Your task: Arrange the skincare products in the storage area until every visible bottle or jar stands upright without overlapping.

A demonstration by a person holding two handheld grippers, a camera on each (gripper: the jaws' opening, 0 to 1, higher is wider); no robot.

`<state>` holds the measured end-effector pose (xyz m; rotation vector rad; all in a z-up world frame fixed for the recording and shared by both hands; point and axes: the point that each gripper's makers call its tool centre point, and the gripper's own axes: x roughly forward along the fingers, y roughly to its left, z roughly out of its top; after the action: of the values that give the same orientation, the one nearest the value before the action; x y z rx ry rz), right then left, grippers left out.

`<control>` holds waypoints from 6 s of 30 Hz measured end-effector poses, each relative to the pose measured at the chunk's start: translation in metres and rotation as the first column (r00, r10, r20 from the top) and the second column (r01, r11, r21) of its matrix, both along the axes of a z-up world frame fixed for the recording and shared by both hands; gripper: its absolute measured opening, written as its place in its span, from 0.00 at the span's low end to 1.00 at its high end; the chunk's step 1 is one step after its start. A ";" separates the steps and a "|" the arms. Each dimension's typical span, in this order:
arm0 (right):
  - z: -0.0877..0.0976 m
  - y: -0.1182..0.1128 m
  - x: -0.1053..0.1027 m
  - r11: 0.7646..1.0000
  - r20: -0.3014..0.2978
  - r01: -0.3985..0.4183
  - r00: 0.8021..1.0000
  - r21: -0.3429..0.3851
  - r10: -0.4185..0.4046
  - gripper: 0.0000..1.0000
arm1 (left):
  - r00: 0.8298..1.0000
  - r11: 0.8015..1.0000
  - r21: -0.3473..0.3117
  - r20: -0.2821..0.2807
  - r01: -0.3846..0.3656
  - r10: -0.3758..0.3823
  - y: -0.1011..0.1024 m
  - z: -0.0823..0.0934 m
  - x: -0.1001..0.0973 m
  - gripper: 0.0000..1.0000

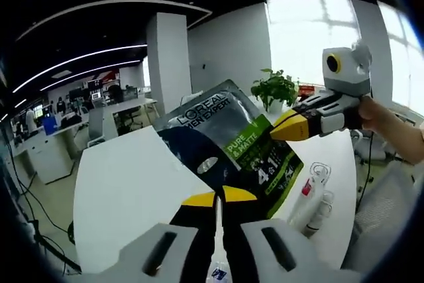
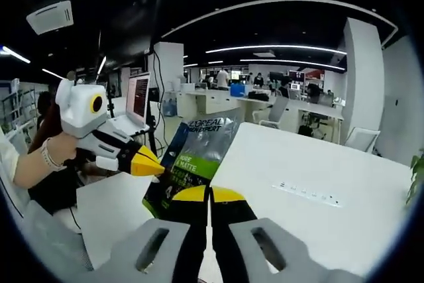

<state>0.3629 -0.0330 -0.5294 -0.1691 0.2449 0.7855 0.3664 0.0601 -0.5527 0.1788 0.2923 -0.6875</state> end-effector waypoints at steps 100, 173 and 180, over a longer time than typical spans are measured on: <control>-0.197 0.023 -0.148 0.927 -0.400 -0.290 0.899 -0.238 0.178 0.01 | 0.854 0.987 0.036 -0.507 0.157 -0.118 0.016 -0.185 -0.149 0.00; -0.236 0.046 -0.192 0.753 -0.380 -0.513 0.848 -0.412 0.369 0.36 | 0.876 0.992 0.065 -0.479 0.106 -0.062 0.020 -0.198 -0.127 0.00; -0.237 0.045 -0.189 0.763 -0.386 -0.501 0.852 -0.409 0.353 0.33 | 0.881 0.992 0.065 -0.469 0.105 -0.062 0.015 -0.199 -0.103 0.00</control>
<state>0.1736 0.0119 -0.7664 -0.6240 0.7092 1.2048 0.2634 0.0750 -0.7512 0.1077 0.7849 -0.8008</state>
